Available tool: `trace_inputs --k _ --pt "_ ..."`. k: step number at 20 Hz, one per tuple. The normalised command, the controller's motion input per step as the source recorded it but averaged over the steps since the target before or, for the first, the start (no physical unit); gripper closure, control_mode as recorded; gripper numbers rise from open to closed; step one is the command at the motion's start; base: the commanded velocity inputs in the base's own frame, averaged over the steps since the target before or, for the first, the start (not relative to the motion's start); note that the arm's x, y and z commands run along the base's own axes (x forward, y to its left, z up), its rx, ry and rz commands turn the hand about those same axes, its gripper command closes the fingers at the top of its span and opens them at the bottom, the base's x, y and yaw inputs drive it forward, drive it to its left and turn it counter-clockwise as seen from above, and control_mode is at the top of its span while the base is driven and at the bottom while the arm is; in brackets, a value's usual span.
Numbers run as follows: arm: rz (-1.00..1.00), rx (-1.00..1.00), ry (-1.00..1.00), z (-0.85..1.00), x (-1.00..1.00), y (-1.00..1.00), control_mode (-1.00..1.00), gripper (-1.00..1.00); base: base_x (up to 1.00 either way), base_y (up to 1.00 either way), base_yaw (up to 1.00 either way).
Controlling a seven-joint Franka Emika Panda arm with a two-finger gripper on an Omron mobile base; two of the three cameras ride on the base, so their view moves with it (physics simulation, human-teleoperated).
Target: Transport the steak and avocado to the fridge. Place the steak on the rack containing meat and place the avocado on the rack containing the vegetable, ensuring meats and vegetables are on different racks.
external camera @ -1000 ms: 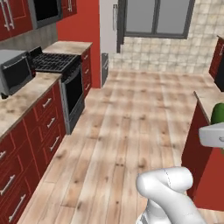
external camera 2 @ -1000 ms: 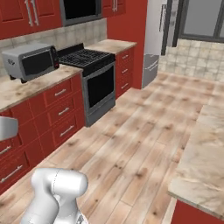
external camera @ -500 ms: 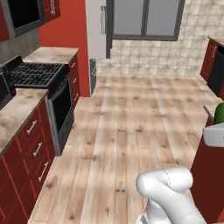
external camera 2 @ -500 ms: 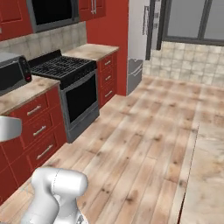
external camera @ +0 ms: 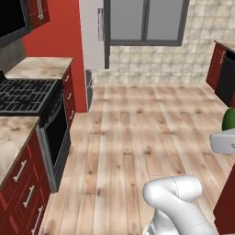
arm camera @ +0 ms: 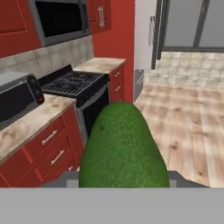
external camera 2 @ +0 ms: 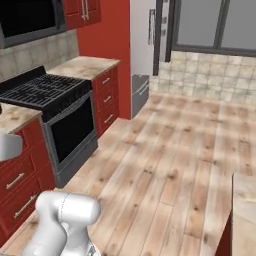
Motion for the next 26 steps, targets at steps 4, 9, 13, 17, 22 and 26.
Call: trace_inputs --k 4,9,13,17,22,26 --pt "0.00 0.00 0.00 0.00 0.00 0.00 1.00 1.00 1.00 0.02 -0.07" --pt "0.00 0.00 0.00 0.00 0.00 0.00 1.00 1.00 1.00 -0.01 0.00" --pt "0.00 0.00 0.00 0.00 0.00 0.00 1.00 1.00 1.00 -0.09 0.00" --pt "0.00 0.00 0.00 0.00 0.00 0.00 1.00 1.00 1.00 -0.16 0.00" --pt "0.00 0.00 0.00 0.00 0.00 0.00 1.00 1.00 1.00 -0.33 0.04" --pt "0.00 0.00 0.00 0.00 0.00 0.00 1.00 1.00 1.00 -0.50 0.16"
